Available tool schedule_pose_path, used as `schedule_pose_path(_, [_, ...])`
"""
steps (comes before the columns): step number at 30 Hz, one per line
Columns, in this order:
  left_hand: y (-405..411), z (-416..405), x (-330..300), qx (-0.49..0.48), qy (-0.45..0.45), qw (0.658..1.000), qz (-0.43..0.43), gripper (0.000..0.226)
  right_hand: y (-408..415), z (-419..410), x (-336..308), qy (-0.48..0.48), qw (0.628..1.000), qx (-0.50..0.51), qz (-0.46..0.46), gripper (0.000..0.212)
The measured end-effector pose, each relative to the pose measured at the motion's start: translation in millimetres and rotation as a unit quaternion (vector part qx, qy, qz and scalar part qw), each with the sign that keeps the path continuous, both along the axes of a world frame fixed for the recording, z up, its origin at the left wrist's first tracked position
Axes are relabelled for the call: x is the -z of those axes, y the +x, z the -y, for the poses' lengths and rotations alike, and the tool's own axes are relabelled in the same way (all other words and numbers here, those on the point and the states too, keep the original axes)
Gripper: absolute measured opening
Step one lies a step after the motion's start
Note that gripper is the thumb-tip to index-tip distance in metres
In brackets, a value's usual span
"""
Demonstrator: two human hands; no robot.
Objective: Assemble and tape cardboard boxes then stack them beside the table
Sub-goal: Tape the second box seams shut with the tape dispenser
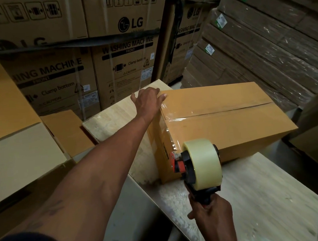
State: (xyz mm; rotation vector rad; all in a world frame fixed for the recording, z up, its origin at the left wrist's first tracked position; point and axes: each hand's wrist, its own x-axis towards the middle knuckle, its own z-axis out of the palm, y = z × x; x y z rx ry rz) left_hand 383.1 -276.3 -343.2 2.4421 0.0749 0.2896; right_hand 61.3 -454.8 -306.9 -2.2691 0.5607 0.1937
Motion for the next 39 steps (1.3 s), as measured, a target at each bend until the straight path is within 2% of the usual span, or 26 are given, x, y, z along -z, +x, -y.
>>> schedule_pose_path(6, [0.7,1.8,8.5,-0.007,-0.015,1.000,0.015,0.038,-34.7,3.8,34.1,-0.025,0.998,0.065,-0.007,0.022])
schedule_pose_path(16, [4.0,-0.5,7.6,-0.004,-0.025,1.000,0.004,0.044,-33.4,4.0,67.1,0.016,0.999,0.041,-0.008,0.031])
schedule_pose_path(20, [5.3,-2.4,6.2,0.004,-0.029,1.000,-0.006,0.047,-22.7,-7.1,72.2,0.051,0.997,0.052,0.009,0.026])
schedule_pose_path(25, [6.5,-6.0,0.7,0.026,0.004,1.000,-0.007,0.048,-15.2,-8.8,68.9,0.086,0.995,0.058,-0.011,0.024])
schedule_pose_path(28, [9.4,-6.2,-10.6,0.042,0.053,0.996,-0.052,0.050,-10.6,-5.9,66.6,0.105,0.993,0.059,-0.015,0.025])
schedule_pose_path(30, [4.4,2.4,-18.5,0.053,0.102,0.989,-0.088,0.064,-10.3,-4.1,65.3,0.110,0.992,0.058,-0.028,0.030])
schedule_pose_path(32, [-10.1,19.5,-26.1,0.083,0.158,0.980,-0.092,0.087,-9.1,-3.1,65.1,0.107,0.992,0.060,-0.038,0.032])
schedule_pose_path(34, [-29.4,40.3,-30.1,0.187,0.181,0.965,-0.040,0.092,-7.8,-3.8,65.9,0.107,0.991,0.071,-0.041,0.029])
schedule_pose_path(35, [-39.6,50.5,-29.7,0.277,0.176,0.944,-0.017,0.089,-7.7,-4.6,67.1,0.104,0.991,0.073,-0.042,0.027])
schedule_pose_path(37, [-58.0,65.9,-22.7,0.449,0.192,0.872,0.016,0.080,-7.4,-6.6,69.9,0.093,0.992,0.071,-0.047,0.023])
schedule_pose_path(39, [-69.6,73.6,-11.7,0.533,0.239,0.810,0.048,0.072,-6.4,-7.4,71.0,0.076,0.993,0.067,-0.054,0.024])
